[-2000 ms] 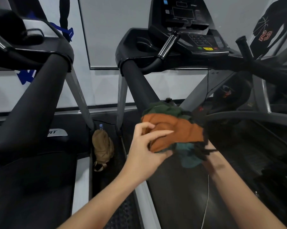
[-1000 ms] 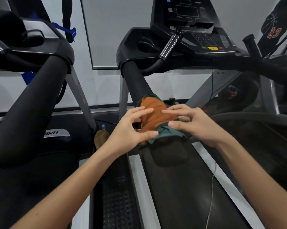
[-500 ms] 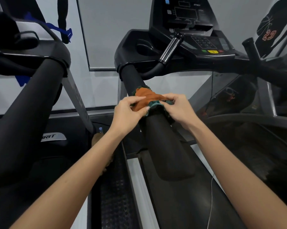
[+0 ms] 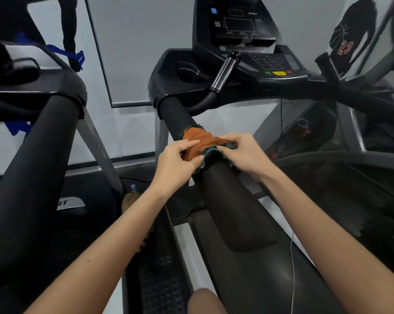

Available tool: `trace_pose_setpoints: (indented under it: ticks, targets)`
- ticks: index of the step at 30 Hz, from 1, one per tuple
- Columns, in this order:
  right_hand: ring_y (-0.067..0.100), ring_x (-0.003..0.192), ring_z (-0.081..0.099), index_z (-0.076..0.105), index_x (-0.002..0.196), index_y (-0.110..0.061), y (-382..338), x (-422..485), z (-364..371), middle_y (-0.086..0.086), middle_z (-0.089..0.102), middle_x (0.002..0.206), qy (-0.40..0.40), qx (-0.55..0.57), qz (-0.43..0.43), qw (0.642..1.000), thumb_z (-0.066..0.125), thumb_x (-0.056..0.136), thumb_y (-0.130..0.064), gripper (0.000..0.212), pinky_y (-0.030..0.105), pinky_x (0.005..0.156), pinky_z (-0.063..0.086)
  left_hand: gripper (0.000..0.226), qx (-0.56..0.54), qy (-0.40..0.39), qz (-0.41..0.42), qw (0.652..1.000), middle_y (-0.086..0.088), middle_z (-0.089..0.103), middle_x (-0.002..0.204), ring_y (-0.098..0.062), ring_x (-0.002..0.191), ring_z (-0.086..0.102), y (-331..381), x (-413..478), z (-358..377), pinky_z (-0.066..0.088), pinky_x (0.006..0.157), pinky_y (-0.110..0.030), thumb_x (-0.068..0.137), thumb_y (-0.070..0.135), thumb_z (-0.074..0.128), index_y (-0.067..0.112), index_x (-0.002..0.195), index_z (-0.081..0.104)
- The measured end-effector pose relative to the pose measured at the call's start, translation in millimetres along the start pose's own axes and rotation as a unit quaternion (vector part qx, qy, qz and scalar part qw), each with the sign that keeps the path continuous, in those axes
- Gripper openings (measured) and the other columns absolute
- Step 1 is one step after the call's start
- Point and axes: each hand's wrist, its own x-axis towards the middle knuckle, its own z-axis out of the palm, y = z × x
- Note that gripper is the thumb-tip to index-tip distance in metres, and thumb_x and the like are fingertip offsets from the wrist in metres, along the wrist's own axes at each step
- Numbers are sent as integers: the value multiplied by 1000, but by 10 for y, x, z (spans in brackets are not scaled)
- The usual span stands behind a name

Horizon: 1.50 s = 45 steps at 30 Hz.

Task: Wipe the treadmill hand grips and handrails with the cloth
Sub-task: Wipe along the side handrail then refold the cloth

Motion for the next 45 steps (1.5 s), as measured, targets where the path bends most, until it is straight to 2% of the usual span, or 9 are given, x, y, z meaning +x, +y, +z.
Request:
trace_pose_setpoints:
  ticks: [6,12,16,19,22,27,32,38,45]
  targets:
    - [-3,77,57,68,106,-8,94,365,88,-6,65,91,-5,29,18,999,59,88,-6,20,1,66,44,39,-26,20,-22,999,-1,60,125,-18,111,59,-125,332,-21,48,99,-38,81,16,71,21,118,64]
    - [12,94,62,66,112,-4,224,834,185,7,69,104,-23,52,26,998,58,89,-8,24,20,83,50,33,-30,42,-48,998,0,66,116,-20,107,61,-128,661,-72,48,98,-38,84,11,67,19,116,66]
    - [16,100,63,65,113,-5,318,1113,245,6,68,106,-32,84,24,996,59,89,-9,26,26,89,49,33,-5,68,-72,995,4,63,107,-15,101,60,-76,879,-100,46,91,-26,84,9,66,16,117,65]
    - [11,93,61,66,110,-5,315,1312,274,5,68,102,-42,85,24,995,59,89,-9,23,19,80,47,33,16,76,-97,992,2,63,103,-13,91,58,-33,1075,-113,44,79,-21,84,5,65,15,116,65]
    - [14,88,62,69,104,-7,293,1504,321,7,70,97,-47,73,36,996,59,88,-8,19,21,74,46,35,23,89,-140,986,-2,64,91,-15,76,58,10,1297,-141,47,68,-19,81,-3,64,15,111,67]
    - [17,92,60,67,108,-6,186,1802,304,7,67,100,-82,-7,56,995,56,89,-7,22,20,77,41,38,48,124,-212,968,-10,69,102,-22,96,64,89,1555,-161,52,90,-35,75,-7,65,12,108,69]
    - [26,108,57,61,117,-6,129,2026,378,13,61,116,-111,-61,98,987,55,90,-10,28,26,89,43,39,69,151,-244,955,-7,70,102,-20,99,64,124,1736,-160,51,90,-31,74,-5,67,14,107,70]
    - [32,110,55,57,115,-1,22,2190,386,17,58,118,-117,-92,110,983,51,90,-4,26,36,94,45,40,91,168,-264,945,-9,70,105,-20,99,63,127,1889,-159,49,85,-25,76,-6,64,13,110,69]
    - [30,109,56,55,113,-1,-34,2288,411,15,57,118,-128,-120,109,978,52,89,0,24,36,91,48,40,83,189,-287,935,-8,68,106,-22,99,63,113,1982,-130,50,82,-28,80,-7,59,14,113,66]
